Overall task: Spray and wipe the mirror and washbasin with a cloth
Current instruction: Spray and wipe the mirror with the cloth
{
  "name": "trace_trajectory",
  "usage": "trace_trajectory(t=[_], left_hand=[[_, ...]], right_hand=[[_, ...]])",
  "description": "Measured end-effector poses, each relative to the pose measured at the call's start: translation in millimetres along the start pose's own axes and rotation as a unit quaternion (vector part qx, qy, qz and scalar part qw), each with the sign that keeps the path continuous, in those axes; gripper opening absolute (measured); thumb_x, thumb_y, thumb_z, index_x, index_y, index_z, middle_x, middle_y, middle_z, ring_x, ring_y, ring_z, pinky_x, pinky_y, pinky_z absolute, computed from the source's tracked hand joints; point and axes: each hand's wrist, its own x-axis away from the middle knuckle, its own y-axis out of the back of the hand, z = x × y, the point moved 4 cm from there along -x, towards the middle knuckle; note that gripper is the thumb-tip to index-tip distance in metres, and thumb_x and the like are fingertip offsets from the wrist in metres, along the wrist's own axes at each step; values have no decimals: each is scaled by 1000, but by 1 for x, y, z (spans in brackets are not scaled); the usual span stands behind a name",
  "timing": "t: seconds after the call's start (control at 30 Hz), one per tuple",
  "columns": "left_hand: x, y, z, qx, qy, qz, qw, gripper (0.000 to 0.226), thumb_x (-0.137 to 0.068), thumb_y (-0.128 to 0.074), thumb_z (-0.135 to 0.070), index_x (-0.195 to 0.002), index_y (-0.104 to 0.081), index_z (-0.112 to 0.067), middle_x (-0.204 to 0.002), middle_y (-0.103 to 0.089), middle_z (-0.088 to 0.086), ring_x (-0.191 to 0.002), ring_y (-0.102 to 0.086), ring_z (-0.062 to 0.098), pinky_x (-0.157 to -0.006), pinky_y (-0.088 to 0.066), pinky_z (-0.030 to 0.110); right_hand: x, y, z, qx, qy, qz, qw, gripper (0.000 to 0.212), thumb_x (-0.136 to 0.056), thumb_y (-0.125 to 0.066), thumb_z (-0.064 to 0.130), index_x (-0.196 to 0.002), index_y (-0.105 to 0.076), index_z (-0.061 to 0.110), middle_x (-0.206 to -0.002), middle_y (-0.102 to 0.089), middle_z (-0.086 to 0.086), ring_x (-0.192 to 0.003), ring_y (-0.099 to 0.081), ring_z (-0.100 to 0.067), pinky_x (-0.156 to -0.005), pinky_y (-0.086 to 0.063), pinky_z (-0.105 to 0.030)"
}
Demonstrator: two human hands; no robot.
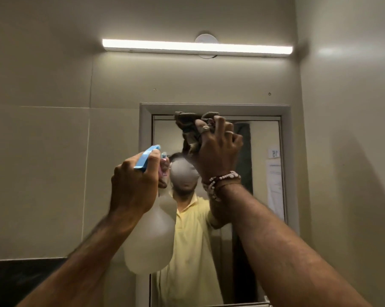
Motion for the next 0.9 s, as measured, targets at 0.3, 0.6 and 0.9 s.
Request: trace_trajectory(t=[0.3,0.6,0.9], left_hand=[[10,-8,-14,23,-24,9,999,49,-103,-45,-22,-54,-44,-21,-48,-44,0,-45,-45,14,-39,-34,13],[7,10,-2,19,2,2,1000,47,-100,-46,-37,-58,-49,-17,-51,-50,6,-46,-54,14,-43,-39,19],[12,32,-2,35,16,10,999,46,-93,-40,-47,-66,-62,-18,-52,-58,12,-53,-64,34,-60,-56,46]], right_hand=[[6,36,-125,52,-213,-59,974,43,-86,-53,34,-128,-58,28,-127,-47,-12,-111,-48,-35,-89,-38,-50],[32,12,-32,3,-139,-14,990,41,-86,-52,44,-123,-56,27,-134,-44,-14,-116,-47,-38,-91,-40,-54],[88,-12,65,-21,140,69,988,51,-80,-59,50,-127,-60,30,-133,-52,-11,-119,-48,-36,-87,-40,-48]])
